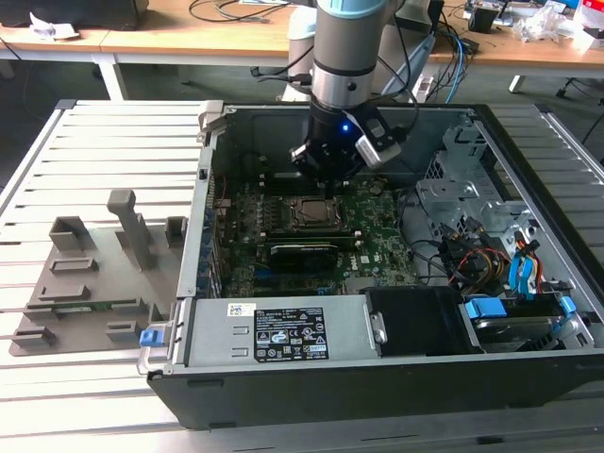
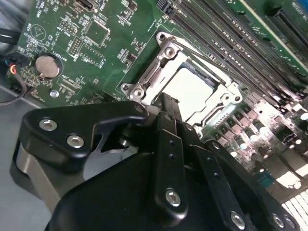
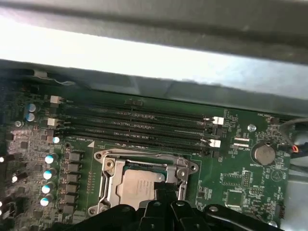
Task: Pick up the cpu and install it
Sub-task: 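Install the first cpu locking lever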
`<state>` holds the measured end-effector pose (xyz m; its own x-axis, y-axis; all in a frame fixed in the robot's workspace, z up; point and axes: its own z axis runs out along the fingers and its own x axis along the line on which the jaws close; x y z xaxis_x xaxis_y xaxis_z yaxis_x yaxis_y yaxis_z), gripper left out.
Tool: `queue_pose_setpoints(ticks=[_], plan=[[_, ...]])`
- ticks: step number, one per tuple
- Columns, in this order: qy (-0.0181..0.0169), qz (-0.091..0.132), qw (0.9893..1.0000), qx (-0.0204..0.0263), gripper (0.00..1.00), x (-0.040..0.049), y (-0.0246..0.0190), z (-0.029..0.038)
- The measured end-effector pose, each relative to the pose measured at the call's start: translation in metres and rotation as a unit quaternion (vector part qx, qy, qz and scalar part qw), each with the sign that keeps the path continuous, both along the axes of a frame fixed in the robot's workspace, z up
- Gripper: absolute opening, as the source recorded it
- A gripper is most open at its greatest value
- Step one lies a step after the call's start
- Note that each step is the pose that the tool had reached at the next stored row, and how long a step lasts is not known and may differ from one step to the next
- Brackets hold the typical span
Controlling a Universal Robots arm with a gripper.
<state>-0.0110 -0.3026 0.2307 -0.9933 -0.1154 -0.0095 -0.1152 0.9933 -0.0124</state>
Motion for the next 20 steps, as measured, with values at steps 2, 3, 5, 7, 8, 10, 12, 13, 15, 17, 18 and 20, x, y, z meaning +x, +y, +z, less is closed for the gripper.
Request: queue_pose_setpoints(ticks=[2,3,5,7,8,10,12,13,15,17,18,20], plan=[[0.0000,0.000,1.0000,0.0000,0.11,0.0000,-0.0008,0.0032],[0.0000,0.000,1.0000,-0.0001,0.11,0.0000,-0.0015,0.0043],[-0.0001,0.000,1.0000,-0.0004,0.11,0.0000,-0.0037,0.0062],[-0.0001,0.000,1.0000,-0.0005,0.11,0.0000,-0.0067,0.0077],[-0.0001,0.000,1.0000,-0.0005,0.11,0.0000,-0.0079,0.0080],[-0.0001,0.000,1.0000,-0.0005,0.11,0.0000,-0.0122,0.0083],[-0.0002,0.000,1.0000,-0.0005,0.11,-0.0001,-0.0129,0.0083],[-0.0002,0.000,1.0000,-0.0005,0.11,0.0000,-0.0130,0.0083],[-0.0001,0.000,1.0000,-0.0005,0.11,0.0000,-0.0133,0.0083],[-0.0002,0.000,1.0000,-0.0005,0.11,0.0000,-0.0135,0.0083],[-0.0001,0.000,1.0000,-0.0005,0.11,0.0000,-0.0136,0.0083],[-0.0002,0.000,1.0000,-0.0005,0.11,0.0000,-0.0137,0.0083]])
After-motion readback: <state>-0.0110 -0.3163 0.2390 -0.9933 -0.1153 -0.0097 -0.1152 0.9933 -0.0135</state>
